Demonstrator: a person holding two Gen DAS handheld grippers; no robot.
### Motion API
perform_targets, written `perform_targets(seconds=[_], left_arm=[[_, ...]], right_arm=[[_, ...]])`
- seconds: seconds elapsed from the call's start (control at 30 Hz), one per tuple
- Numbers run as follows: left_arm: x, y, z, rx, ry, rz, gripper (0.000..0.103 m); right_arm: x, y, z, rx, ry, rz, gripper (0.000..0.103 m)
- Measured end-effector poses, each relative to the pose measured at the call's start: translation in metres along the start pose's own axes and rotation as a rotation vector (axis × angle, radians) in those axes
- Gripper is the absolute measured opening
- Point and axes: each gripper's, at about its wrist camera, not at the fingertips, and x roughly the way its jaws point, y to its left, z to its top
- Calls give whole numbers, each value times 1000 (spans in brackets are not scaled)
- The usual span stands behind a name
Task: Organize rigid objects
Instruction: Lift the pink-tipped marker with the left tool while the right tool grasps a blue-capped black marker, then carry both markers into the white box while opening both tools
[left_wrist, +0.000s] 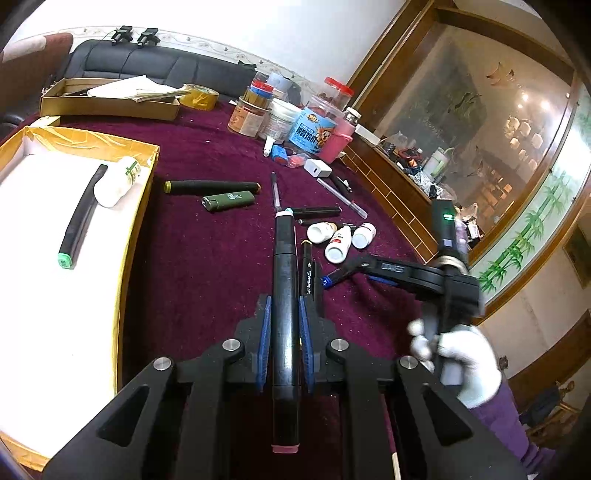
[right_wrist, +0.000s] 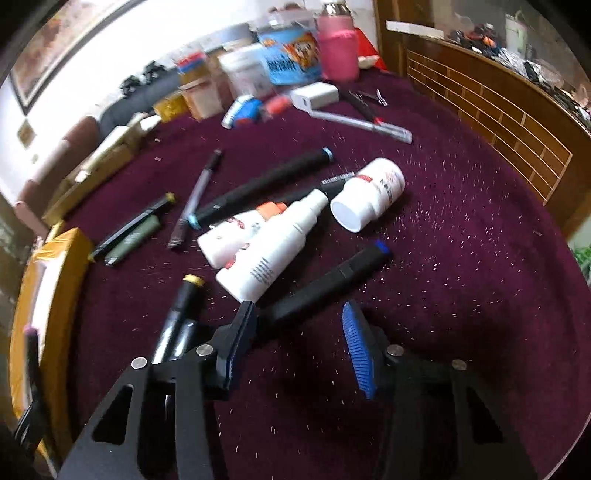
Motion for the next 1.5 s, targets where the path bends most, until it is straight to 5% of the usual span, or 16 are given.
perform_targets(seconds=[0.23,0.37,0.6,0.77,1.07,1.3,1.5], left_arm=[[-4,-1,-2,7,-4,-13,12],[-7,1,-4,3,-9,-17,12],[-15,11,1,-36,-18,-43,12],[-39,31,16,-80,-50,-42,12],[-62,80,70,-55,-45,176,12],[-25,135,94,-118,55,268,12],[0,179,101,-207,98,291,12]], right_arm=[[20,13,8,-14,1,-95,42],[13,10,0,-74,-22,-122,14],[-14,-25,-13,17,-19,64,13],[-39,-14,-12,14,-35,181,13],[-55,80,6,-106,2,402,13],[-44,174,7,-196,69,531,13],[-10,245,1,-247,161,556,13]])
